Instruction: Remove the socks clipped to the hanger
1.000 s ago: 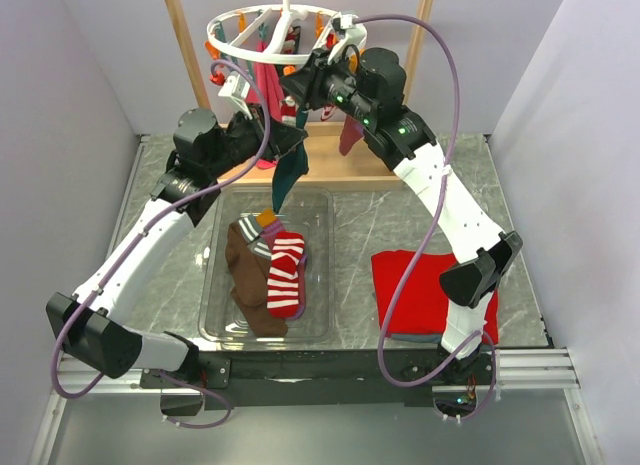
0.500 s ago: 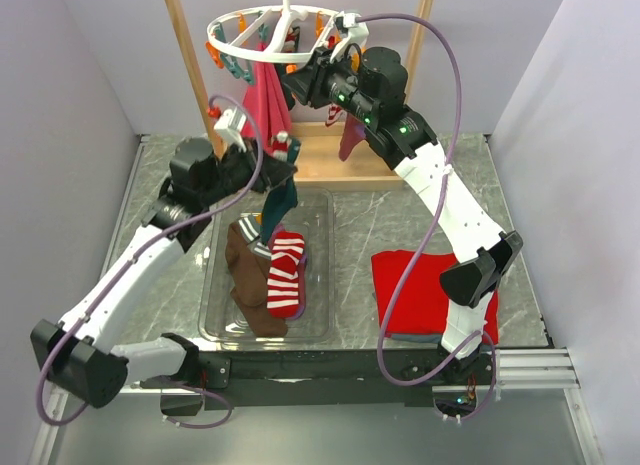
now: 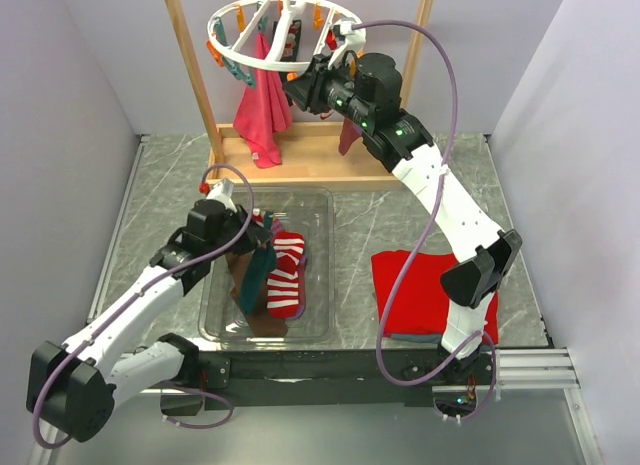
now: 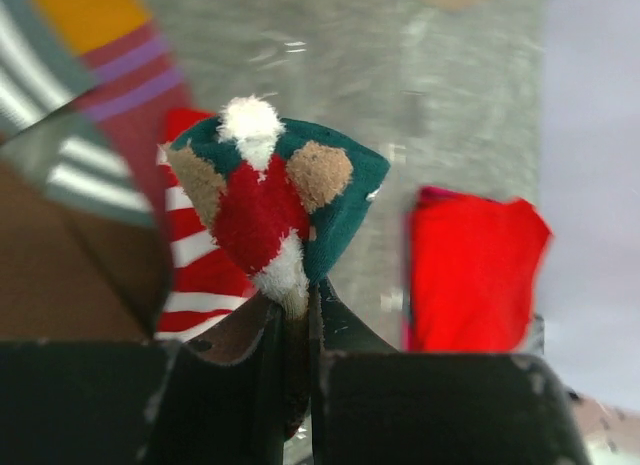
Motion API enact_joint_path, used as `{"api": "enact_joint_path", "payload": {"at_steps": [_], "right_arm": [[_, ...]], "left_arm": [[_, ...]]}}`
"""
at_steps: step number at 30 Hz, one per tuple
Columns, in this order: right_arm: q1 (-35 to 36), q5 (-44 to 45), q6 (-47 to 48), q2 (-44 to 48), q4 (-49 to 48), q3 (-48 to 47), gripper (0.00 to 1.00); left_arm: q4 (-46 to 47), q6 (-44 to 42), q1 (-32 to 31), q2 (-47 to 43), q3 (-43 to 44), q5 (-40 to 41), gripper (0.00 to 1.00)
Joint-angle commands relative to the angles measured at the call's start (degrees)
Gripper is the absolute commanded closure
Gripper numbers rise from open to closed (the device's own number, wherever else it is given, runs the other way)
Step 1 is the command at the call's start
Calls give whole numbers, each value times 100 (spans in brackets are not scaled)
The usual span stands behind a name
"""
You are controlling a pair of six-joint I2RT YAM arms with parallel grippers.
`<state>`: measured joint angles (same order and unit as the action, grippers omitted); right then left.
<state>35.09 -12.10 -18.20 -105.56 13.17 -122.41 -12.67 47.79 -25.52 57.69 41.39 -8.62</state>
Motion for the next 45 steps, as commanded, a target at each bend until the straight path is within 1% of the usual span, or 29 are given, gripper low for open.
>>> {"api": "enact_joint_path", "payload": {"at_steps": [1, 2, 4, 5, 7, 8, 10, 11, 12, 15, 16, 18, 19, 21, 22, 24, 25, 27, 28, 30, 33, 34, 36, 37, 38, 39, 41, 43, 45], "right_arm": [[-2, -38, -87, 299, -165, 199, 92], [-11, -47, -105, 299, -174, 217, 92], [-11, -38, -123, 299, -201, 279, 92], [-11, -21, -131, 273, -192, 279, 92], [-11, -21, -140, 246, -104, 209, 91], [-2, -21, -149, 229, -60, 183, 91], [15, -29, -140, 255, 10, 174, 90], [7, -21, -132, 255, 45, 174, 90], [15, -21, -123, 281, 54, 200, 90], [33, -3, -140, 334, 80, 270, 90], [24, 14, -132, 369, 89, 288, 89], [33, 67, -132, 404, 159, 314, 86], [42, 93, -123, 422, 186, 323, 83], [33, 146, -132, 448, 317, 306, 79], [33, 172, -140, 457, 335, 314, 73], [33, 173, -149, 492, 335, 384, 71], [33, 173, -149, 518, 344, 393, 68], [33, 164, -140, 510, 449, 358, 58], [42, 164, -123, 510, 511, 332, 48], [33, 199, -79, 510, 678, 314, 43], [50, 304, 44, 589, 827, 419, 30], [50, 348, 70, 659, 871, 454, 29], [42, 471, 158, 790, 898, 709, 19], [42, 524, 176, 965, 863, 832, 18], [42, 585, 202, 1080, 776, 1137, 14], [42, 629, 211, 1186, 714, 1314, 7], [42, 708, 255, 1554, 513, 1866, 2], [24, 858, 281, 1950, 319, 2316, 2], [-54, 1059, 290, 2336, -41, 3019, 0]], "left_arm": [[703, 301, 91, 390, -79, 686, 99], [730, 266, 117, 827, 18, 721, 98], [704, 152, 214, 1556, 491, 818, 85], [582, 117, 240, 1778, 685, 836, 60], [415, -33, 249, 2279, 1230, 1090, 35], [118, -33, 249, 2351, 1397, 1169, 25], [45, -16, 249, 2195, 1504, 1266, 15], [80, 11, 249, 2046, 1330, 1293, 1], [45, 55, 249, 1879, 1232, 1389, 3], [-305, 3, 249, 1141, 933, 1556, 4], [-394, -33, 249, 713, 863, 1591, 4], [-639, -146, 249, 236, 687, 1548, 4], [-719, -173, 249, -201, 626, 1409, 4], [-781, -209, 249, -608, 467, 1206, 3], [-790, -200, 249, -975, 406, 1092, 3], [-720, -148, 249, -1303, 186, 906, 2], [-581, -138, 249, -1565, 99, 819, 2], [-430, -138, 249, -1769, -165, 748, 1], [-334, -130, 249, -1892, -244, 748, 1], [-272, -77, 249, -1981, -394, 696, 1], [-79, -7, 249, -1990, -526, 512, 3], [-35, 11, 249, -1981, -544, 493, 3], [53, 29, 249, -1946, -596, 441, 3], [71, 29, 249, -1937, -614, 423, 3], [115, 11, 249, -1928, -614, 414, 3], [124, 2, 249, -1894, -614, 414, 3], [150, -41, 249, -1876, -597, 423, 3], [177, -77, 249, -1849, -571, 397, 3], [185, -129, 249, -1832, -544, 388, 3]]}}
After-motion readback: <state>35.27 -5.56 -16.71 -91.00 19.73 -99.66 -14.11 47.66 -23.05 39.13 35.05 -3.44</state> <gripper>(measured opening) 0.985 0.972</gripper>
